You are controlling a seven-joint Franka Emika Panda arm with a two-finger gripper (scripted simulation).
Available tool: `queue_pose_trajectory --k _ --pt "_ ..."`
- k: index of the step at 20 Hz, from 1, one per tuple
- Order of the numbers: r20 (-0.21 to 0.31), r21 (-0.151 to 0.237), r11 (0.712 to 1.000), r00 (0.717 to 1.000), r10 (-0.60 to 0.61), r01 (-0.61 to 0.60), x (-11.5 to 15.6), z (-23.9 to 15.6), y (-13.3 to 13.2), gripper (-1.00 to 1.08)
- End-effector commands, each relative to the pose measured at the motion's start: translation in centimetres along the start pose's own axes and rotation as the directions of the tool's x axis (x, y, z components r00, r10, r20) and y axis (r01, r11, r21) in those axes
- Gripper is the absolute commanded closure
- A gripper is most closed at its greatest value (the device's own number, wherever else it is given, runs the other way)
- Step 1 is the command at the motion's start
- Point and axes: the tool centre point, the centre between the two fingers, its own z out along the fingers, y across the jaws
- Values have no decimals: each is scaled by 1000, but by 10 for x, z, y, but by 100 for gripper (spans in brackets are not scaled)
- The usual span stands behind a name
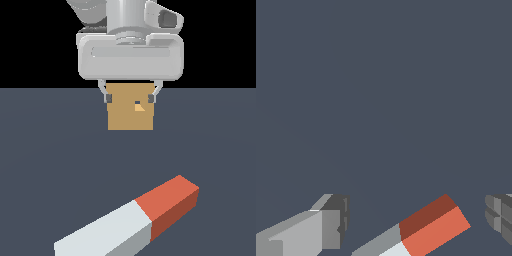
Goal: Insert the peg into the horizontal hole in a box.
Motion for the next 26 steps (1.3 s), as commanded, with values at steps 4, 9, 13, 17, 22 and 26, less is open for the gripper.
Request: queue_pose_trajectory --k 4,9,13,17,22,26 --pt "0 0 1000 1000 10 -10 -2 1 1 -92" --pt "0 0 998 998 69 -69 -12 7 4 -92" --pt "-1 -1 988 988 156 -156 -28 16 9 -92" --pt "-2 -1 960 960 280 -280 -51 30 13 -92" --pt "-4 -1 879 879 476 -476 -91 52 12 -92" --pt "-7 -1 784 784 621 -621 -123 70 5 -92"
